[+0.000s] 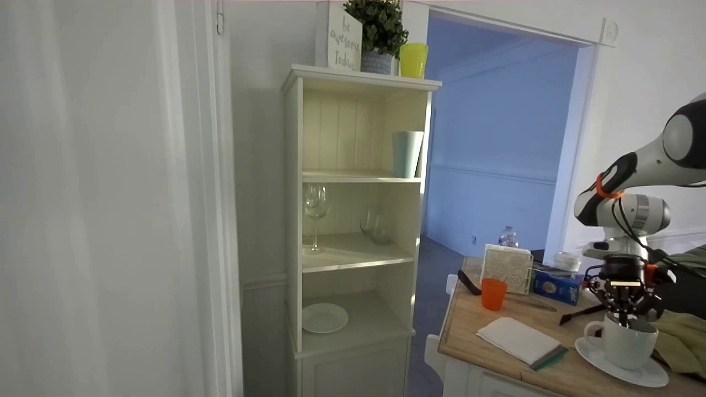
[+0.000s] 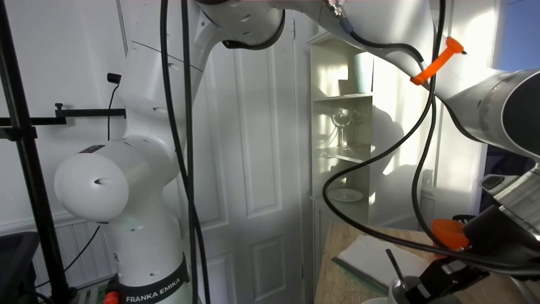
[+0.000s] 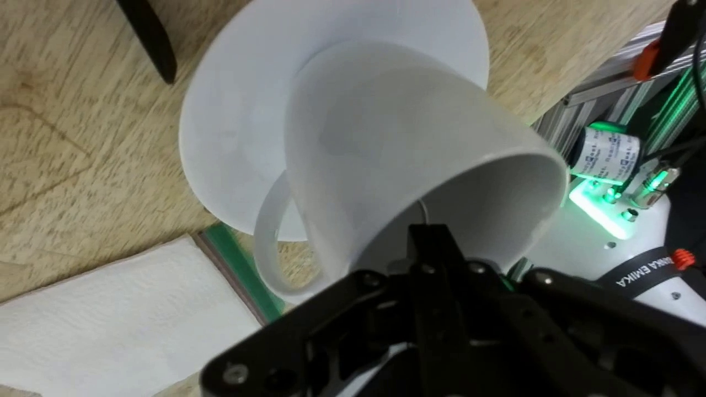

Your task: Put the silver spoon in the white mug

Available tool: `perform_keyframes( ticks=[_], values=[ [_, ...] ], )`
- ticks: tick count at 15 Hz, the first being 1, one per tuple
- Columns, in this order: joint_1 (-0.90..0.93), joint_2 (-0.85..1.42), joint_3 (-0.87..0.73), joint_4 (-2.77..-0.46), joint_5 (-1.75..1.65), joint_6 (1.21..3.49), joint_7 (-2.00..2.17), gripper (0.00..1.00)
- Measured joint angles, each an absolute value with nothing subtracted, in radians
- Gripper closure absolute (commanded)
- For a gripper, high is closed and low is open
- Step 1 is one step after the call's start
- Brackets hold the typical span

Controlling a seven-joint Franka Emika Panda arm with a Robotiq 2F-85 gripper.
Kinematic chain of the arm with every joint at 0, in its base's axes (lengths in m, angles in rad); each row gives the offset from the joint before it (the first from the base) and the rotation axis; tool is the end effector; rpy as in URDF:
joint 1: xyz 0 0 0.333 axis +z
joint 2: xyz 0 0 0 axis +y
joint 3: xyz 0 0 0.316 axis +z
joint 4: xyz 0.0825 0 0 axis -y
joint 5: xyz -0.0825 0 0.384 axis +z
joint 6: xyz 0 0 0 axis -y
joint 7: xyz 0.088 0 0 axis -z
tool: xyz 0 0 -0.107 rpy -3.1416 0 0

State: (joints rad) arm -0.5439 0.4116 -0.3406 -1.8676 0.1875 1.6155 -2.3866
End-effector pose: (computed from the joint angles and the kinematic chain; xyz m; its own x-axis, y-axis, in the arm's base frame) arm 0.3705 -0.4110 0.2750 0.2354 0.8666 0.4399 0.9161 -0.0467 -0.3982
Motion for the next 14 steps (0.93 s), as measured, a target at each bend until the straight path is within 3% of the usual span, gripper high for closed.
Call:
perform_keyframes(
  ticks=[14],
  values=[
    [-0.540,0.403,-0.308,-1.872,0.187,1.662,-2.584,0.99]
  ],
)
